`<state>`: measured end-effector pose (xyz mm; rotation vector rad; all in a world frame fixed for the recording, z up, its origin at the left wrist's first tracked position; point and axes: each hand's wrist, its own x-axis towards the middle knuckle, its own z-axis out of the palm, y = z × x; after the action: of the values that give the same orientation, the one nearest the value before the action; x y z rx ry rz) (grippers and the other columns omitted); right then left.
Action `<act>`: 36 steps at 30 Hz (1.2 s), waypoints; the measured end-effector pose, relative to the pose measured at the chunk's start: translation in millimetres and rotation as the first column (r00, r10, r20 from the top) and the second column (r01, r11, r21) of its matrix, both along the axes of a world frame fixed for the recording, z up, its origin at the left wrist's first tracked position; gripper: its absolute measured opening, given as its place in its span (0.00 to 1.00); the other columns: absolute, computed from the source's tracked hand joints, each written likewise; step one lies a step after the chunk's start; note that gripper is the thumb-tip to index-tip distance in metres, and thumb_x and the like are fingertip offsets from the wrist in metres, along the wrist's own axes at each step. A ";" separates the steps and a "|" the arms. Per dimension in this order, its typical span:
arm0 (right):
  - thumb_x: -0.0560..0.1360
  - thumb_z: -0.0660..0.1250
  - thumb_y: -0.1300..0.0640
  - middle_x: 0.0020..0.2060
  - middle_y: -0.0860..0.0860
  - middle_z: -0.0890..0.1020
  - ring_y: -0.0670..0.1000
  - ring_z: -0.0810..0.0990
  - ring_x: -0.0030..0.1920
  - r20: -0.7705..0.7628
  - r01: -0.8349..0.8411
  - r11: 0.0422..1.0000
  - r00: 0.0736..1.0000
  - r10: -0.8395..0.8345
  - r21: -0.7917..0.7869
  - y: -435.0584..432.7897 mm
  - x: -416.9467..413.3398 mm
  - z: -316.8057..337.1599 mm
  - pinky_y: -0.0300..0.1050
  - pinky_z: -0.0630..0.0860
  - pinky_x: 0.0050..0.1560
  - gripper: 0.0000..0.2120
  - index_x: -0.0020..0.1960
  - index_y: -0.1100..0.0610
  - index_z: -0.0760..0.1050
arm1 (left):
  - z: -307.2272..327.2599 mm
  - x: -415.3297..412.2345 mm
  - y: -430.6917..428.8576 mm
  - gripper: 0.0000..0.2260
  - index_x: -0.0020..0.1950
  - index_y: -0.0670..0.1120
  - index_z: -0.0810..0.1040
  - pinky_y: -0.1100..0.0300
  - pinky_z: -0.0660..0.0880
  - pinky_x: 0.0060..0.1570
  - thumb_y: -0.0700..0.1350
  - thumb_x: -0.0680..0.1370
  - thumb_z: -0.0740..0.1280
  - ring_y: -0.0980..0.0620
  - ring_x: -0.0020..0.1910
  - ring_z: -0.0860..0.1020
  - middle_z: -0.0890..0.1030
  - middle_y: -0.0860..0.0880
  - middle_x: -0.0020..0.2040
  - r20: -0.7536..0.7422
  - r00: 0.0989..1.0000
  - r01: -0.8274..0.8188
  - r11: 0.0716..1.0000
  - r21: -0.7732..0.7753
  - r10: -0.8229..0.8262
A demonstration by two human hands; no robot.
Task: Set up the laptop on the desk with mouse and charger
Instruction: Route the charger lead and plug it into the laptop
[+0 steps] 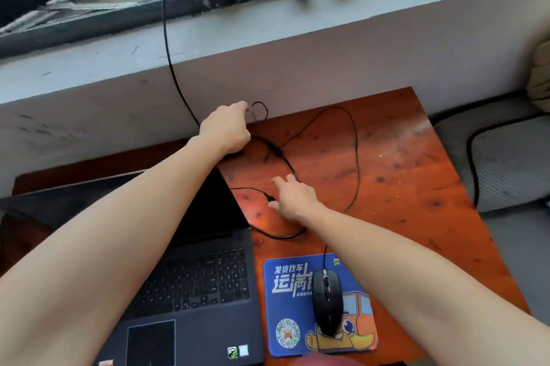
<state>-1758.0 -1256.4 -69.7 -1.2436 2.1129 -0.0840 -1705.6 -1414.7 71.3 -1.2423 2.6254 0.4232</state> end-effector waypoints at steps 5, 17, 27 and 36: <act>0.75 0.66 0.47 0.60 0.56 0.74 0.62 0.77 0.56 0.020 0.010 0.999 1.000 -0.011 0.051 -8.6 4.7 -14.3 0.51 0.73 0.52 0.15 0.58 0.54 0.76 | 24.6 29.6 18.6 0.19 0.66 0.49 0.73 0.47 0.75 0.56 0.41 0.76 0.60 0.42 0.52 0.78 0.82 0.44 0.48 -0.292 0.955 -0.060 0.998 -0.030 0.049; 0.75 0.71 0.57 0.36 0.49 0.82 0.45 0.75 0.32 0.754 0.373 0.926 0.591 -0.286 0.058 92.3 -50.0 57.6 0.38 0.69 0.28 0.05 0.51 0.54 0.79 | -9.9 45.3 90.3 0.22 0.66 0.52 0.74 0.50 0.71 0.52 0.37 0.74 0.59 0.41 0.56 0.74 0.79 0.45 0.57 -0.165 0.970 0.159 0.981 -0.113 -0.177; 0.72 0.72 0.54 0.49 0.53 0.84 0.55 0.81 0.51 0.181 0.537 0.842 0.823 -0.538 0.062 162.3 -34.9 14.0 0.45 0.76 0.48 0.08 0.50 0.53 0.81 | -102.9 96.1 156.3 0.11 0.42 0.45 0.78 0.54 0.73 0.41 0.50 0.78 0.62 0.40 0.47 0.79 0.82 0.42 0.44 0.046 0.998 0.020 0.955 0.295 -0.035; 0.69 0.73 0.57 0.51 0.55 0.84 0.58 0.81 0.54 0.044 0.654 0.743 0.746 -0.665 0.141 188.8 2.2 -18.0 0.44 0.74 0.47 0.05 0.43 0.50 0.79 | -131.7 136.0 192.7 0.17 0.29 0.44 0.67 0.53 0.65 0.38 0.44 0.79 0.60 0.36 0.43 0.77 0.79 0.36 0.38 0.010 0.955 -0.274 0.866 0.419 0.297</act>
<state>-1755.8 -1067.6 -87.8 -0.3517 2.3400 -0.3177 -1569.7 -1221.9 -60.4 -1.4772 2.2178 1.0224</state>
